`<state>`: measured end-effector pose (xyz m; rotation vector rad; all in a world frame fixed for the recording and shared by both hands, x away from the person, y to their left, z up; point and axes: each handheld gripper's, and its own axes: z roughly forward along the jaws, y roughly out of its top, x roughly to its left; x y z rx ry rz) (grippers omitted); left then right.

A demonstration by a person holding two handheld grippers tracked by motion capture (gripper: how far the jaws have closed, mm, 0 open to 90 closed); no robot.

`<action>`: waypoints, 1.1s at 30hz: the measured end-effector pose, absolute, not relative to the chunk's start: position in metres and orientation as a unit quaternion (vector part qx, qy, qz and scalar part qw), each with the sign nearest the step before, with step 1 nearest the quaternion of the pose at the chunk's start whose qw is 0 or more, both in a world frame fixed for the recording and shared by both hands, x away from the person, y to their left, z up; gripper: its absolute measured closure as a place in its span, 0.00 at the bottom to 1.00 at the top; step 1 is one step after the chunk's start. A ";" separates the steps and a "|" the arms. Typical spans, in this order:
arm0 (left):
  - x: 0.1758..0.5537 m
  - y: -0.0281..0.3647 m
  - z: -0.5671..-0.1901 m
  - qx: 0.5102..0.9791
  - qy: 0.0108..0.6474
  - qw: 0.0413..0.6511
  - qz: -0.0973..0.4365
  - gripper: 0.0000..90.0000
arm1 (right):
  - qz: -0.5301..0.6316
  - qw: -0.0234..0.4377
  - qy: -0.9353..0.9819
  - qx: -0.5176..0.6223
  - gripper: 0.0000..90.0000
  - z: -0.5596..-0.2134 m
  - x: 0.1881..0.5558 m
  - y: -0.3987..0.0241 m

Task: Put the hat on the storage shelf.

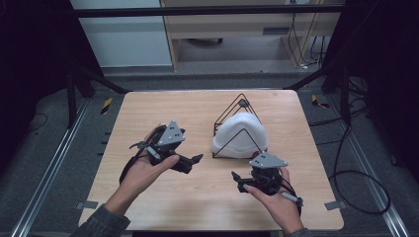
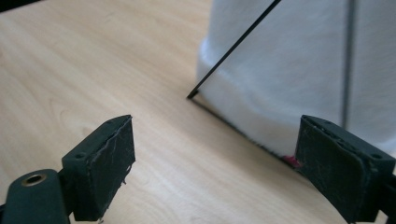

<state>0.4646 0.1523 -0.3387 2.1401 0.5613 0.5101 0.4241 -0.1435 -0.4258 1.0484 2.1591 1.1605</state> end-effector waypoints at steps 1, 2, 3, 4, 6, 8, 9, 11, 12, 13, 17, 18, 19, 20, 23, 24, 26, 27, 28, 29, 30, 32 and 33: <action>0.464 0.158 -0.342 0.854 0.227 0.420 0.205 0.06 | 0.421 0.230 0.791 0.381 0.13 -0.429 0.424 -0.141; 0.463 0.163 -0.346 0.856 0.228 0.413 0.210 0.06 | 0.419 0.224 0.793 0.382 0.13 -0.431 0.423 -0.139; 0.462 0.169 -0.350 0.857 0.230 0.407 0.214 0.06 | 0.417 0.221 0.795 0.380 0.13 -0.434 0.422 -0.137; 0.462 0.175 -0.355 0.857 0.237 0.404 0.215 0.06 | 0.415 0.218 0.798 0.379 0.13 -0.437 0.422 -0.135; 0.462 0.186 -0.365 0.857 0.247 0.400 0.209 0.06 | 0.412 0.211 0.802 0.378 0.13 -0.443 0.421 -0.134; 0.461 0.196 -0.374 0.857 0.260 0.401 0.194 0.06 | 0.406 0.209 0.806 0.377 0.13 -0.448 0.421 -0.133; 0.461 0.200 -0.378 0.858 0.263 0.399 0.190 0.06 | 0.403 0.208 0.807 0.379 0.13 -0.450 0.421 -0.132; 0.461 0.210 -0.387 0.861 0.269 0.382 0.201 0.06 | 0.397 0.206 0.810 0.379 0.13 -0.454 0.422 -0.130; 0.462 0.214 -0.391 0.860 0.277 0.377 0.202 0.06 | 0.396 0.204 0.812 0.378 0.13 -0.456 0.422 -0.129; 0.463 0.220 -0.397 0.856 0.287 0.383 0.194 0.06 | 0.396 0.201 0.813 0.377 0.13 -0.458 0.422 -0.128; 0.462 0.233 -0.410 0.851 0.305 0.384 0.187 0.06 | 0.389 0.191 0.819 0.376 0.13 -0.466 0.423 -0.123; 0.462 0.237 -0.413 0.847 0.312 0.391 0.179 0.06 | 0.388 0.191 0.820 0.375 0.12 -0.468 0.423 -0.123; 0.462 0.241 -0.416 0.842 0.320 0.398 0.173 0.06 | 0.386 0.188 0.821 0.376 0.12 -0.469 0.423 -0.122; 0.462 0.245 -0.420 0.840 0.325 0.398 0.173 0.06 | 0.384 0.186 0.822 0.376 0.12 -0.471 0.423 -0.122; 0.461 0.256 -0.431 0.838 0.339 0.386 0.184 0.06 | 0.378 0.179 0.826 0.377 0.12 -0.476 0.423 -0.122; 0.461 0.260 -0.435 0.838 0.344 0.380 0.188 0.06 | 0.377 0.178 0.828 0.375 0.11 -0.478 0.423 -0.122; 0.460 0.268 -0.443 0.837 0.354 0.370 0.193 0.07 | 0.374 0.175 0.830 0.375 0.11 -0.481 0.422 -0.122; 0.459 0.271 -0.446 0.837 0.357 0.365 0.194 0.07 | 0.373 0.175 0.832 0.371 0.11 -0.483 0.422 -0.122; 0.458 0.274 -0.449 0.837 0.360 0.363 0.193 0.07 | 0.369 0.174 0.834 0.372 0.11 -0.484 0.422 -0.122; 0.457 0.277 -0.452 0.838 0.361 0.360 0.193 0.07 | 0.367 0.172 0.836 0.370 0.11 -0.485 0.422 -0.122; 0.456 0.279 -0.454 0.839 0.362 0.356 0.192 0.07 | 0.365 0.171 0.838 0.368 0.11 -0.486 0.423 -0.121; 0.453 0.283 -0.459 0.838 0.367 0.356 0.188 0.07 | 0.362 0.166 0.840 0.369 0.10 -0.489 0.424 -0.120; 0.452 0.285 -0.462 0.840 0.368 0.354 0.186 0.06 | 0.357 0.165 0.842 0.370 0.10 -0.491 0.425 -0.119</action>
